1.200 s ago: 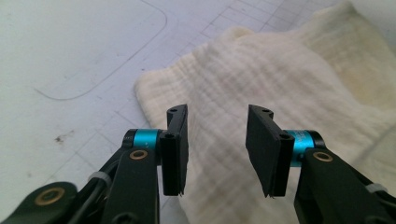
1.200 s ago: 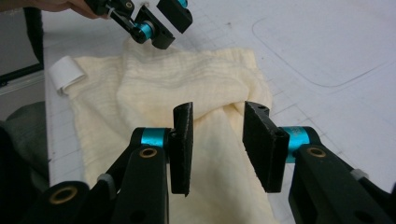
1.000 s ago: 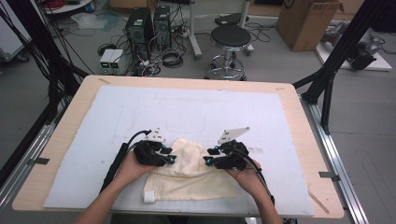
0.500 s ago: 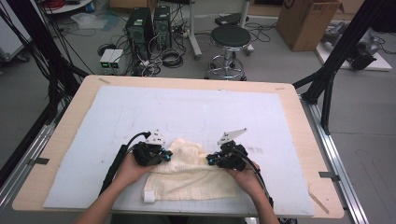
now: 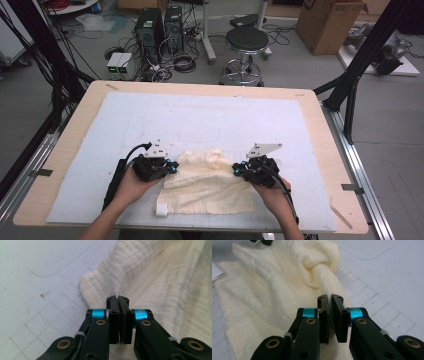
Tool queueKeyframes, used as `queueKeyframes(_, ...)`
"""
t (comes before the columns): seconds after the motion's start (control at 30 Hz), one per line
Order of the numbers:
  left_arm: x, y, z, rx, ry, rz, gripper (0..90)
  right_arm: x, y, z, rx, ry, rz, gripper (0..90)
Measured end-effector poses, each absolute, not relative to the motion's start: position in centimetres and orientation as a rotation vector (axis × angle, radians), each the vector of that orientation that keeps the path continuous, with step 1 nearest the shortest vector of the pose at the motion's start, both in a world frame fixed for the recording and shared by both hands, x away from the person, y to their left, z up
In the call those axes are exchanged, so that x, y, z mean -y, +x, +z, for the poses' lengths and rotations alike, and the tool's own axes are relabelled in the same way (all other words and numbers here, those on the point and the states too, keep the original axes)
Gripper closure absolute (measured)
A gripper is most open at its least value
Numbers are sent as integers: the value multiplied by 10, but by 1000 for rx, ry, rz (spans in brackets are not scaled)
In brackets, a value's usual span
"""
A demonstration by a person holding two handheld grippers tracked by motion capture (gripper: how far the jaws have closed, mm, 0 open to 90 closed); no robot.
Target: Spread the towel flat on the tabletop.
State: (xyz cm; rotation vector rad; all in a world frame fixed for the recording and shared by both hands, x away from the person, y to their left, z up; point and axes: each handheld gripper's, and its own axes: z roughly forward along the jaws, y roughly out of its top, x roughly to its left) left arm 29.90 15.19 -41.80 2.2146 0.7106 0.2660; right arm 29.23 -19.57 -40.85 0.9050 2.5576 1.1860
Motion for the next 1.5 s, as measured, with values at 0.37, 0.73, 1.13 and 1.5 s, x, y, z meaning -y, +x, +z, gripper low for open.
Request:
queueKeyframes(0.37, -163, 297, -415, -744, 2124, 187, 732, 190, 281, -421, -2636, 856, 1181, 849)
queueKeyframes(0.73, -141, 335, -423, -850, 2175, 266, 679, 189, 276, -425, -2660, 838, 1183, 831)
queueKeyframes(1.13, -137, 336, -433, -830, 2248, 281, 846, 200, 287, -406, -2594, 883, 1331, 678)
queueKeyframes(1.5, -138, 335, -431, -831, 2235, 297, 854, 197, 320, -405, -2531, 966, 1268, 633)
